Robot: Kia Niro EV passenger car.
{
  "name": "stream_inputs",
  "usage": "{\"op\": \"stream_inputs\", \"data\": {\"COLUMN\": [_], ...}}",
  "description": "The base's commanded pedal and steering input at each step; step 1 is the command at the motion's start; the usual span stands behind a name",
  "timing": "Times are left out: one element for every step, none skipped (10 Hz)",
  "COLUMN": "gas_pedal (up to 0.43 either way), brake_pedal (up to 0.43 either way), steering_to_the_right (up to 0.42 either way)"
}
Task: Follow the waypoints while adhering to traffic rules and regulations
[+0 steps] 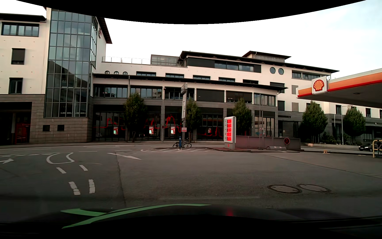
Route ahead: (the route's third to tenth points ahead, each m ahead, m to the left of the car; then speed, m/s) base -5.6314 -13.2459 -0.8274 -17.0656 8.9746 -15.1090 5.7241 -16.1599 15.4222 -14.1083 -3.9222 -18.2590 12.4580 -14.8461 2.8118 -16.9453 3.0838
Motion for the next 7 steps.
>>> {"op": "stream_inputs", "data": {"gas_pedal": [0.0,0.0,0.0,0.0,0.0,0.0,0.0], "brake_pedal": [0.262,0.268,0.28,0.28,0.244,0.226,0.232], "steering_to_the_right": [0.307,0.307,0.307,0.305,0.303,0.297,0.293]}}
